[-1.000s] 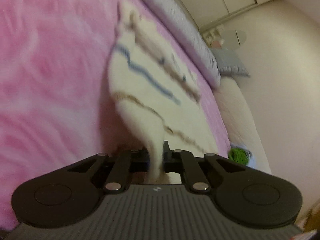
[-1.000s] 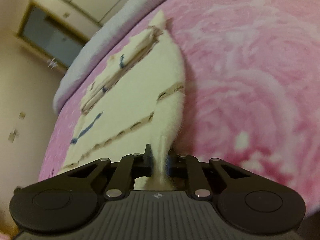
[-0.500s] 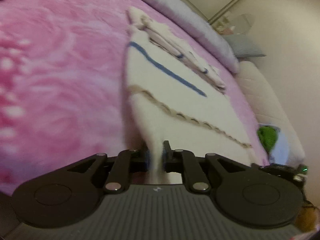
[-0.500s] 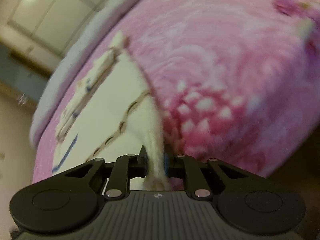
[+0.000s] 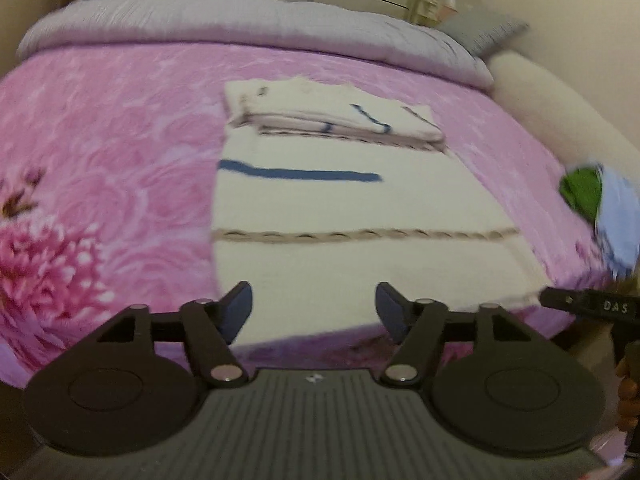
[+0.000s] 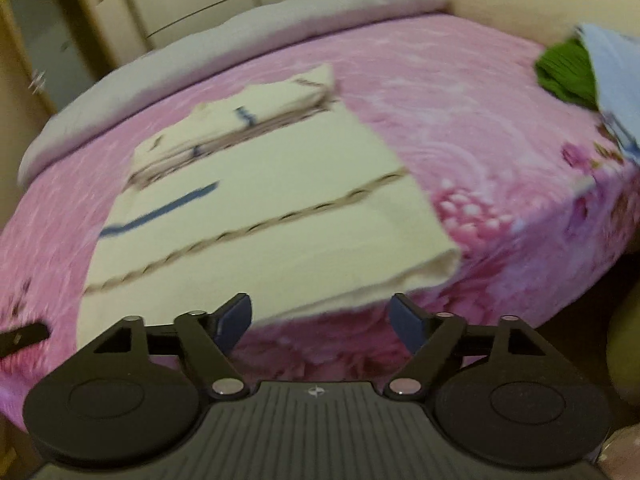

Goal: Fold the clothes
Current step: 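Open both tools and release the folded sweater, backing away, then grasp the sweater hem with the right tool while the left tool grasps it too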

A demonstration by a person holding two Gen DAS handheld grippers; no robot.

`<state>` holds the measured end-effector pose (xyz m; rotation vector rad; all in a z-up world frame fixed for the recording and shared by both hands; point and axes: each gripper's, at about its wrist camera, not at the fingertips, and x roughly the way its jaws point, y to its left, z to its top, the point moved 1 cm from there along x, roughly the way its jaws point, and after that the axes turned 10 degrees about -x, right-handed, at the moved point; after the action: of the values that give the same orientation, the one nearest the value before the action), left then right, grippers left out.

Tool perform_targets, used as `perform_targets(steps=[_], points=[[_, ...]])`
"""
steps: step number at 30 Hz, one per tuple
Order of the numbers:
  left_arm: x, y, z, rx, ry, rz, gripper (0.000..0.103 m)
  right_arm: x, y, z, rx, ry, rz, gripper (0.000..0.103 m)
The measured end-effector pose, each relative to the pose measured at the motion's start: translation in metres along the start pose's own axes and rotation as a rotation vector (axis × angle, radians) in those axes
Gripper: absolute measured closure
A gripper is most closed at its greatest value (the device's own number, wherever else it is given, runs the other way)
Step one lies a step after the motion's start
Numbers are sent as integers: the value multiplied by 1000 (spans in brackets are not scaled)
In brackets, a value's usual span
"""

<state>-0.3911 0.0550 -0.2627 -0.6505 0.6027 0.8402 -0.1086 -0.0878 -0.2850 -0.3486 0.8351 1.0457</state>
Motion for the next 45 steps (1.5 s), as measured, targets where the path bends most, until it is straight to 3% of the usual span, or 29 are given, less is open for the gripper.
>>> perform_targets(steps=[4,16,37,41,45], points=[[-3,-13,-8,31,11,0,37,-13,13,-2,-40,-20,-39,19],[-8,-19,-25,67,24,24,34,-24,6,-10,-27,-28,-39,18],[-12,-15,-23,60,21,6,32,-27,11,-12,-27,-31,-27,18],[-18,3,-9,31,2,-30,32,-34,5,-7,-10,-72,-16,19],[-12,52,13,-95,-2,-82,32,-37,-20,0,35,-139,31,20]])
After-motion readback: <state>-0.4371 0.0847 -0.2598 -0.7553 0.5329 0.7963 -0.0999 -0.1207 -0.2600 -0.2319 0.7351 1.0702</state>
